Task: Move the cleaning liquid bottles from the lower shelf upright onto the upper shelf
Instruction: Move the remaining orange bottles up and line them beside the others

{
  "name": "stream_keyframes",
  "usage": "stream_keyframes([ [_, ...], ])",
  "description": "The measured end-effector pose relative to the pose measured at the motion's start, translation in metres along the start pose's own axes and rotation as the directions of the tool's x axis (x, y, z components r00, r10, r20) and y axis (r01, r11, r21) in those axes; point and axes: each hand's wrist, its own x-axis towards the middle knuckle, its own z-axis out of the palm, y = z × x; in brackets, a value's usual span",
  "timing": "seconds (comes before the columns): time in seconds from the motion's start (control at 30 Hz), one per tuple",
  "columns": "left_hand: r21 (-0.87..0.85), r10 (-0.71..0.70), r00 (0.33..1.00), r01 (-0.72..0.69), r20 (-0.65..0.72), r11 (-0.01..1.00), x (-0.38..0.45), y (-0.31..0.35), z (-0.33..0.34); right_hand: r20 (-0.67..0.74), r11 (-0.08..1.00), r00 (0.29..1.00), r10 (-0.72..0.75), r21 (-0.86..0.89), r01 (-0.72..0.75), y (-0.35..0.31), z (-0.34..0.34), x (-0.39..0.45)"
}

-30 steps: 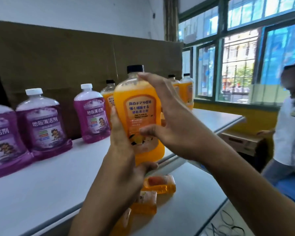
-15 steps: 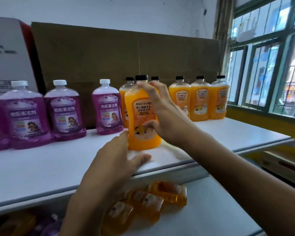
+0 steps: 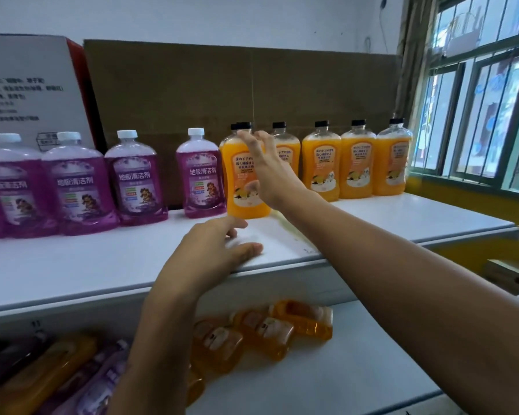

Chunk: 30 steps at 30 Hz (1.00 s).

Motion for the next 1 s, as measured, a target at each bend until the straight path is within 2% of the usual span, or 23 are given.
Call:
stream_keyframes([
  [0.2, 0.0, 0.062, 0.997, -0.062, -0.044, 0.998, -0.002, 0.001, -0.004, 0.011, 0.998, 1.0, 0.003, -0.067, -0.002, -0.004, -0.005, -0.003],
  [0.3, -0.005, 0.202, 0.974, -0.204, -0.099, 0.979, -0.013, 0.007, -0.006, 0.033, 1.0, 0.999, 0.025, -0.018, -0.024, -0.009, -0.019, -0.018],
  [0.4, -0.126, 0.303, 0.925, -0.337, -0.229, 0.933, -0.033, 0.008, -0.006, 0.046, 1.0, 0.999, 0.01, -0.004, -0.01, -0.014, -0.031, -0.053],
  [0.47, -0.168, 0.324, 0.896, -0.385, -0.304, 0.908, -0.052, 0.004, -0.002, -0.04, 0.995, 0.998, -0.046, 0.087, 0.049, -0.02, -0.034, -0.094],
  [0.5, -0.181, 0.334, 0.881, -0.408, -0.334, 0.895, -0.064, 0.0, 0.0, -0.109, 0.98, 0.993, -0.047, 0.187, 0.067, -0.025, -0.034, -0.118],
  [0.6, -0.278, 0.354, 0.867, -0.457, -0.35, 0.845, -0.106, -0.02, 0.014, -0.263, 0.873, 0.964, 0.033, 0.477, 0.1, -0.039, -0.023, -0.195],
  [0.67, -0.378, 0.304, 0.911, -0.396, -0.28, 0.837, -0.135, -0.04, 0.028, -0.311, 0.805, 0.945, 0.105, 0.585, 0.103, -0.048, -0.003, -0.24],
  [0.73, -0.392, 0.239, 0.947, -0.308, -0.215, 0.867, -0.162, -0.065, 0.046, -0.266, 0.725, 0.946, 0.184, 0.687, 0.052, -0.053, 0.025, -0.272],
  [0.8, -0.43, 0.08, 0.985, -0.138, -0.15, 0.892, -0.185, -0.091, 0.068, -0.08, 0.645, 0.965, 0.25, 0.757, -0.104, -0.058, 0.06, -0.291],
  [0.87, -0.475, -0.152, 0.986, 0.102, -0.068, 0.874, -0.202, -0.117, 0.092, 0.169, 0.577, 0.939, 0.3, 0.752, -0.32, -0.061, 0.097, -0.3],
  [0.93, -0.432, -0.347, 0.938, 0.313, 0.002, 0.845, -0.209, -0.144, 0.117, 0.376, 0.549, 0.877, 0.299, 0.684, -0.481, -0.064, 0.131, -0.294],
  [1.0, -0.348, -0.478, 0.877, 0.459, 0.034, 0.817, -0.205, -0.173, 0.14, 0.508, 0.571, 0.842, 0.181, 0.643, -0.51, -0.071, 0.164, -0.273],
])
